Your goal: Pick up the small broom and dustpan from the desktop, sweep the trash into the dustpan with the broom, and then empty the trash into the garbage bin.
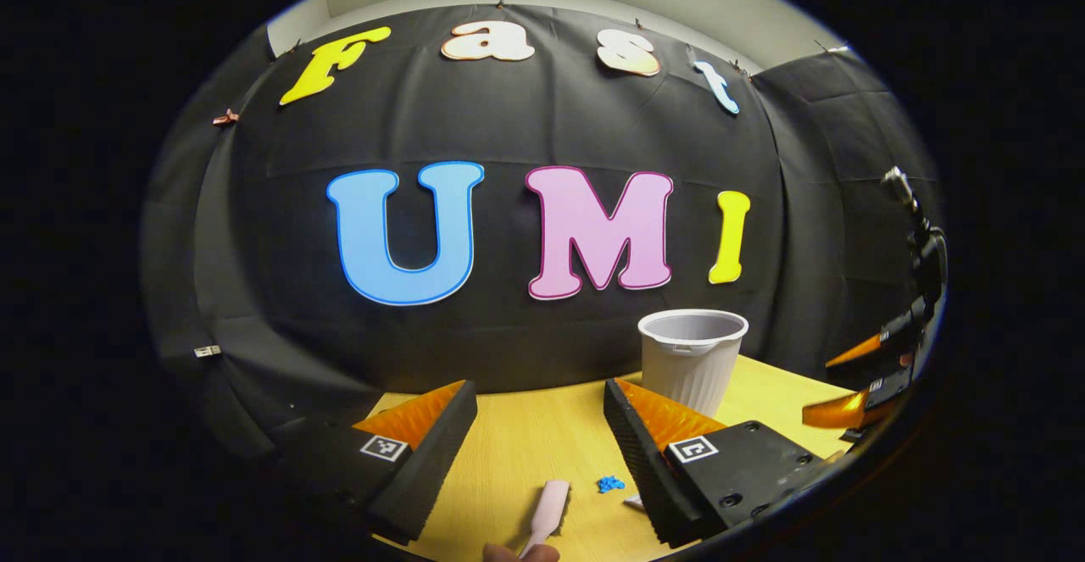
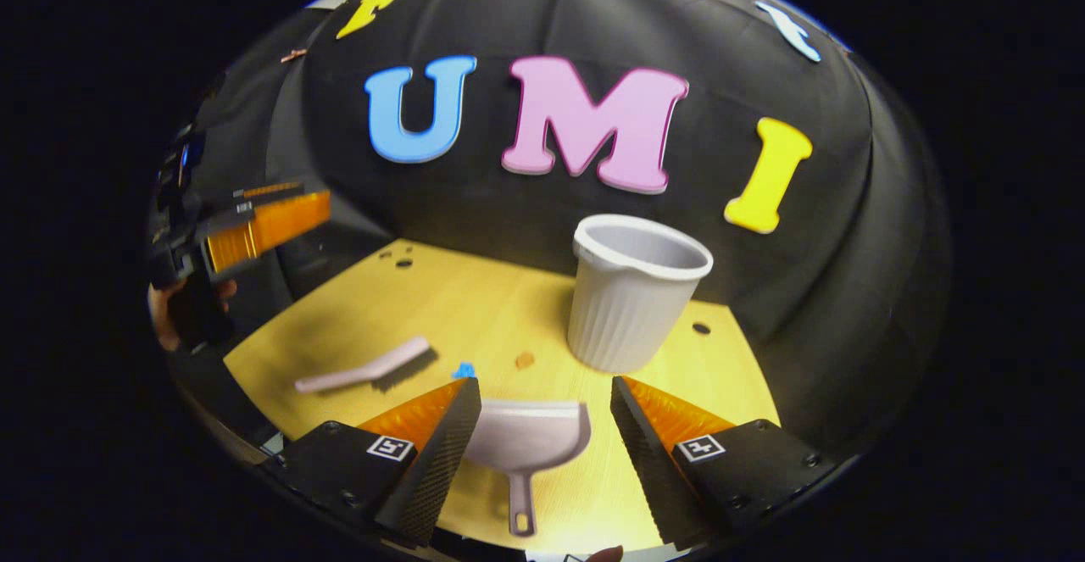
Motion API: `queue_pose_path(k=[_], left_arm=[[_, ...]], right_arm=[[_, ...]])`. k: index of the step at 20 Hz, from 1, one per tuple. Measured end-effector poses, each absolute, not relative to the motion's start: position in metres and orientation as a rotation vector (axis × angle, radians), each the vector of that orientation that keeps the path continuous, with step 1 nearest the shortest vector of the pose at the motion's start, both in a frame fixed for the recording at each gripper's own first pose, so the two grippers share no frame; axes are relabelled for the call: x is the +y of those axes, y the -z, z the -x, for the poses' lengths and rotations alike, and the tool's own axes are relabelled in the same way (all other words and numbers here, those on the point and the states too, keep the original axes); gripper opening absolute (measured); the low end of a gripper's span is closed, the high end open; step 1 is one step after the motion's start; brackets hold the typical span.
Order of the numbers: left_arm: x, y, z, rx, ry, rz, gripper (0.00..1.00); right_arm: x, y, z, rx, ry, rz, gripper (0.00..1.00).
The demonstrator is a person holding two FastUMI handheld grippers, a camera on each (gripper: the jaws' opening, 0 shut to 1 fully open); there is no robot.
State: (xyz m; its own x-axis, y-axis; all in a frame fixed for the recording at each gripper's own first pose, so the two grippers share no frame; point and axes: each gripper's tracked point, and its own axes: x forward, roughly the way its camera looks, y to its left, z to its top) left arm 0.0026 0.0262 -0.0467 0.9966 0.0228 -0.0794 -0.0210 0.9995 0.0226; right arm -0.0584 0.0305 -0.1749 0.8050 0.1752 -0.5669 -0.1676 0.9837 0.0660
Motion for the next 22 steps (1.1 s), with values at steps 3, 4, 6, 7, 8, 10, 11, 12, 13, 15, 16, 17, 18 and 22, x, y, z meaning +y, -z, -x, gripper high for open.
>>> queue_pose_path(k=[3,4,6,7,8,10,11,12,13,15,16,17,18,22], left_arm=[[0.035,0.059,0.004,0.093,-0.039,-0.046,0.96],[0.037,0.06,0.007,0.093,-0.043,-0.058,0.96],[0.041,0.064,0.011,0.096,-0.047,-0.069,0.96],[0.043,0.068,0.013,0.102,-0.05,-0.069,0.96],[0.045,0.07,0.014,0.108,-0.054,-0.068,0.98],[0.05,0.075,0.018,0.121,-0.067,-0.066,0.98],[0.053,0.079,0.021,0.126,-0.075,-0.065,0.98],[0.055,0.082,0.023,0.132,-0.08,-0.063,0.98],[0.057,0.085,0.025,0.137,-0.085,-0.061,0.98],[0.061,0.092,0.028,0.153,-0.095,-0.061,0.98],[0.064,0.096,0.03,0.163,-0.098,-0.062,0.98],[0.064,0.099,0.031,0.172,-0.099,-0.063,0.98],[0.064,0.101,0.032,0.18,-0.101,-0.065,0.98],[0.065,0.117,0.037,0.221,-0.108,-0.067,0.98]], right_arm=[[0.039,0.237,0.086,0.811,-0.223,-0.004,0.94],[0.044,0.253,0.092,0.874,-0.24,-0.009,0.94],[0.045,0.283,0.098,0.964,-0.246,-0.016,0.94],[0.044,0.299,0.098,1.001,-0.244,-0.011,0.93],[0.043,0.314,0.097,1.042,-0.238,-0.003,0.9],[0.043,0.336,0.099,1.116,-0.234,0.009,0.92],[0.043,0.344,0.101,1.147,-0.237,0.009,0.92],[0.047,0.353,0.1,1.177,-0.238,0.007,0.91],[0.049,0.364,0.098,1.195,-0.235,0.001,0.9],[0.058,0.378,0.095,1.228,-0.231,-0.02,0.89],[0.062,0.381,0.092,1.231,-0.23,-0.036,0.88],[0.063,0.383,0.089,1.233,-0.223,-0.038,0.84],[0.063,0.386,0.086,1.232,-0.219,-0.035,0.81],[0.069,0.396,0.088,1.262,-0.237,-0.035,0.7]])
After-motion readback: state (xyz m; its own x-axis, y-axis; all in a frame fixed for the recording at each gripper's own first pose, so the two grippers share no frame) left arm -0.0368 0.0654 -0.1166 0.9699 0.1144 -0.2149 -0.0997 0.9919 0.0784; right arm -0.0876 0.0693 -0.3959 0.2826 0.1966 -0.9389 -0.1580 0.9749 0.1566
